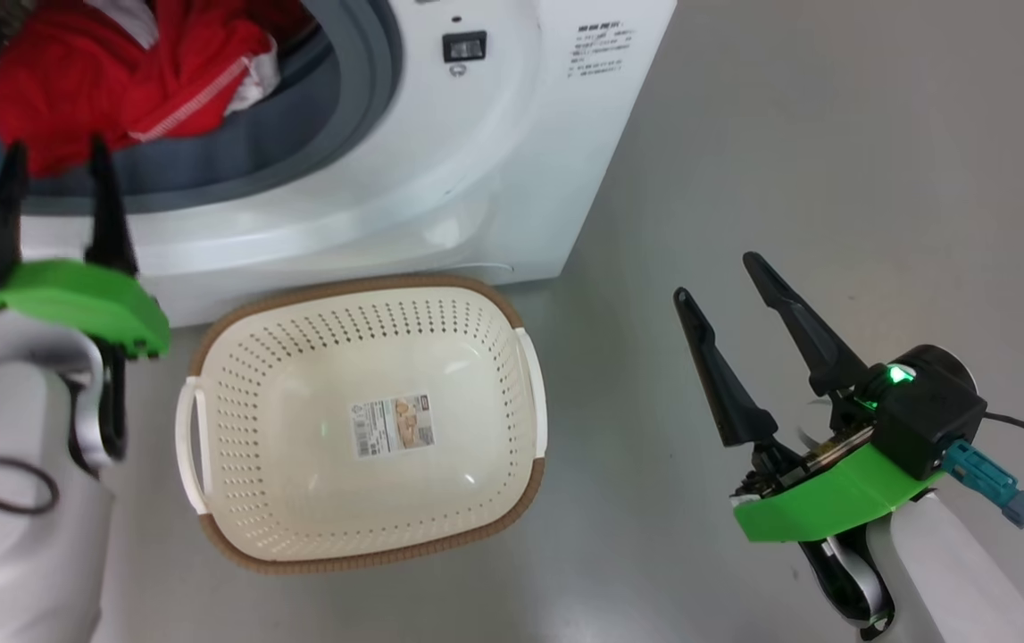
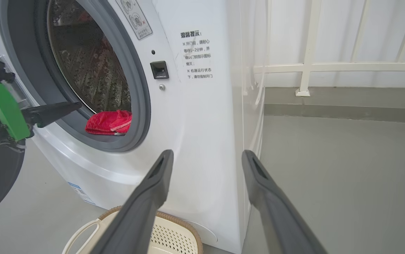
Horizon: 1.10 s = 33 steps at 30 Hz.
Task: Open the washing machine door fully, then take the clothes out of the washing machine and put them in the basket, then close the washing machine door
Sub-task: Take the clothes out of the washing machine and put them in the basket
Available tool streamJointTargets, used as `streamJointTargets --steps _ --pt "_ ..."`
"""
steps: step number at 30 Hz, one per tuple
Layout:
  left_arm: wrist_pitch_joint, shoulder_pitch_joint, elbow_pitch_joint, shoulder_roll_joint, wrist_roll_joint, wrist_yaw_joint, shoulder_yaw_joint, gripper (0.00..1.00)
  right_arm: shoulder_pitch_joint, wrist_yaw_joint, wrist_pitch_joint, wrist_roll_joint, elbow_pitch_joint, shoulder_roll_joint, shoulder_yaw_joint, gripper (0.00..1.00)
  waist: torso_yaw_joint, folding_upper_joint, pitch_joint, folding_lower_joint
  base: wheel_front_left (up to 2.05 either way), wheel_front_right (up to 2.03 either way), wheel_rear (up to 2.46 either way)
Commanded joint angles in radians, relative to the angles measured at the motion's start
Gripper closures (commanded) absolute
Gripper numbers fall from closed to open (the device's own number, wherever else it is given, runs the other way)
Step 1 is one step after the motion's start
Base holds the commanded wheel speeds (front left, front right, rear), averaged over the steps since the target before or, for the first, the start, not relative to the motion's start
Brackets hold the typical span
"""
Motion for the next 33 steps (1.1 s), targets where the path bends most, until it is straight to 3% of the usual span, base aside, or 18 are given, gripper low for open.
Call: streamJointTargets --steps 1,12,33 --pt "-0.012 0.021 -0.031 0.04 -0.002 -0.004 0.027 0.0 0.026 0.006 -0.006 -0.01 -0.02 -0.006 0.012 0.0 0.006 0.0 -0.02 0.0 0.0 0.0 0.0" --pt "-0.071 0.18 -0.144 0.028 -0.023 -0.049 0.026 0.0 0.053 0.006 -0.006 -0.017 -0.016 -0.004 -0.012 0.0 0.008 0.0 -0.1 0.0 0.0 0.0 0.0" --pt "-0.08 0.522 -0.488 -0.015 0.043 -0.051 0.067 0.0 0.132 0.006 -0.006 -0.047 -0.018 0.0 -0.07 0.0 0.003 0.0 -0.248 0.0 0.0 0.0 0.0"
